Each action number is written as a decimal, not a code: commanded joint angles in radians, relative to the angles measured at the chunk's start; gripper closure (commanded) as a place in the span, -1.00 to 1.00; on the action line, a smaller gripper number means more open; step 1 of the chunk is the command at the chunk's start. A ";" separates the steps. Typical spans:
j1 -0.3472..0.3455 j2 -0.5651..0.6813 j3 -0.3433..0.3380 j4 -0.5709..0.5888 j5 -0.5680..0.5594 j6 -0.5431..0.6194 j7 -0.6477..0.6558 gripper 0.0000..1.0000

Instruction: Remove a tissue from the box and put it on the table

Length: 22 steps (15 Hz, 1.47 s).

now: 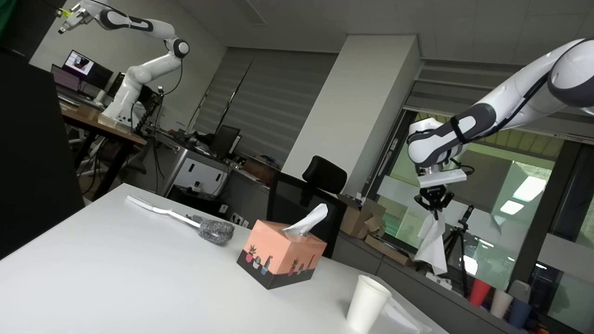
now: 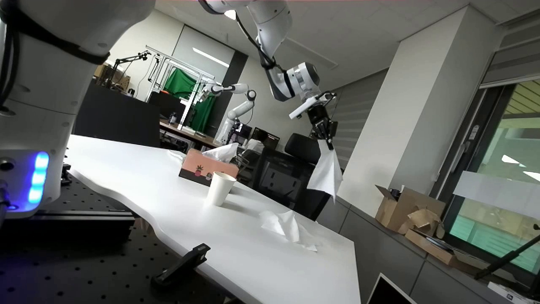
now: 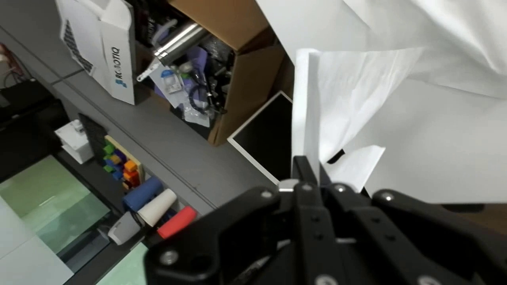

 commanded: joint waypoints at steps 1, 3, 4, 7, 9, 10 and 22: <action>-0.030 0.110 0.010 0.118 -0.048 -0.124 -0.111 1.00; -0.037 0.171 0.021 0.168 -0.069 -0.175 -0.181 1.00; -0.039 0.204 0.029 0.197 -0.076 -0.191 -0.213 1.00; -0.029 0.302 0.050 0.284 -0.096 -0.212 -0.292 1.00; -0.020 0.368 0.065 0.345 -0.105 -0.208 -0.318 1.00; -0.015 0.401 0.072 0.376 -0.102 -0.202 -0.325 1.00; 0.041 0.636 0.082 0.653 -0.049 -0.280 -0.392 0.09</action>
